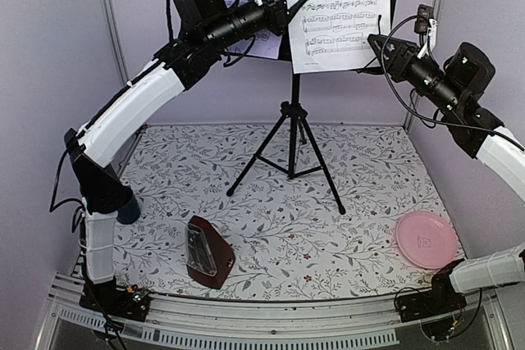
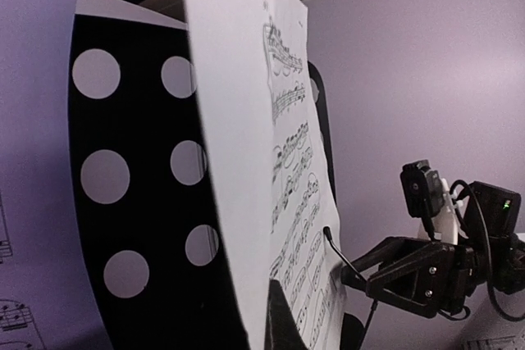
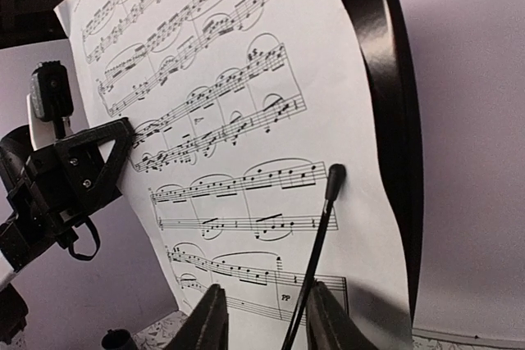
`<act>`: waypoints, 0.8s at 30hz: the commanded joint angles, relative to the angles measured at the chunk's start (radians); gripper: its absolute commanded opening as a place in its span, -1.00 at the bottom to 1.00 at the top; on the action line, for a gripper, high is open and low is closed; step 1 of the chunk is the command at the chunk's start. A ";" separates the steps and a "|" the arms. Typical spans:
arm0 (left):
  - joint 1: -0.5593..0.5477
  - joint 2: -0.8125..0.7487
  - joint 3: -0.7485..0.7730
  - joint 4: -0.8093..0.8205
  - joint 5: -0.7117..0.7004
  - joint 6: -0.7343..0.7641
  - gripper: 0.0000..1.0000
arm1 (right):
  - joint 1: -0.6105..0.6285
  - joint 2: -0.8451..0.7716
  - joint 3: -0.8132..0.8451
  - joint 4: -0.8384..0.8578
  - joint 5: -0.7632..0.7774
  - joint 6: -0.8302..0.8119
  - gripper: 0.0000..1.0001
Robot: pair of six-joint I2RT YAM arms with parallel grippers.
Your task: Set up the instrument practice props
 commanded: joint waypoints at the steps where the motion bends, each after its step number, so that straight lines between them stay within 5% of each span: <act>1: -0.010 0.016 0.019 0.007 0.006 0.020 -1.00 | 0.007 -0.020 0.036 -0.011 -0.001 -0.019 -0.16; 13: -0.011 -0.084 -0.103 -0.012 -0.057 0.017 -0.18 | 0.006 -0.115 0.037 -0.131 0.051 -0.039 0.30; 24: -0.010 -0.168 -0.220 0.003 -0.079 0.002 -0.07 | -0.086 -0.134 0.032 -0.189 0.119 -0.059 0.25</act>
